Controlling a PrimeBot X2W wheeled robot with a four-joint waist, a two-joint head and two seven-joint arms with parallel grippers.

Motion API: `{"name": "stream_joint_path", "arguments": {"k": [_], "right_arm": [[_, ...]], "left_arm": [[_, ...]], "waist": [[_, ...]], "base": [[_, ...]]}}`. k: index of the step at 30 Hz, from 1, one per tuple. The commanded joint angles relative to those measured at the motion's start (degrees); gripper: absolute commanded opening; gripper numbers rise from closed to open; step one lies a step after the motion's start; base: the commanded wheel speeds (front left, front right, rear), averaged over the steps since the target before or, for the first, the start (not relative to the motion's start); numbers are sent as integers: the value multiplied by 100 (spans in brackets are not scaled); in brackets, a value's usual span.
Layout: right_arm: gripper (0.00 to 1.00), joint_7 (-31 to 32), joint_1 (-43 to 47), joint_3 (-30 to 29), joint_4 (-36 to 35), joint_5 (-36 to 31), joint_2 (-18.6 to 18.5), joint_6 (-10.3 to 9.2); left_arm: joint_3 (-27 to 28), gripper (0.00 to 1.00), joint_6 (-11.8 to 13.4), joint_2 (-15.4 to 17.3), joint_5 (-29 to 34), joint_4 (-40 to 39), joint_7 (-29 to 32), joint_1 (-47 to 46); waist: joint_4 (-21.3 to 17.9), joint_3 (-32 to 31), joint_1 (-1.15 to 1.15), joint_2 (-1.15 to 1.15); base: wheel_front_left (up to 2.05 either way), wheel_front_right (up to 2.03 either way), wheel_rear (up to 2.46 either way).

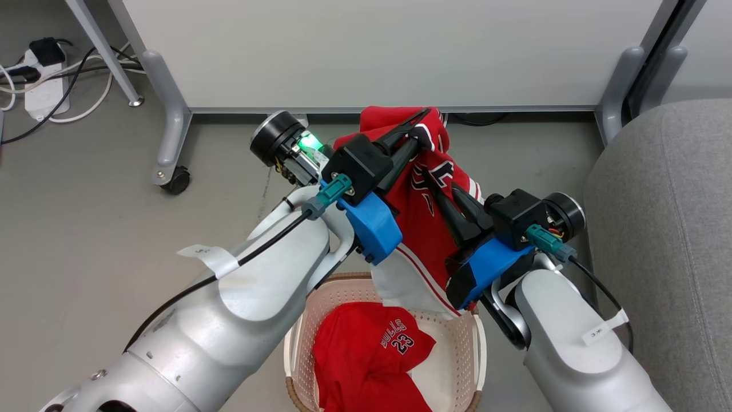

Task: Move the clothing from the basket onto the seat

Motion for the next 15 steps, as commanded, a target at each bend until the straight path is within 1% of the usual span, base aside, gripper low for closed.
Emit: {"name": "stream_joint_path", "arguments": {"k": [1, 15], "right_arm": [[0, -18, -52, 0, -30, 13, -19, 3], [0, -18, -35, 27, -93, 66, -19, 3]], "left_arm": [[-8, 0, -18, 25, -7, 16, -22, -80], [-50, 0, 11, 33, -104, 89, -59, -50]], "waist": [[-2, -2, 0, 0], [-40, -6, 0, 0]], "base": [[0, 0, 0], [0, 0, 0]]}}
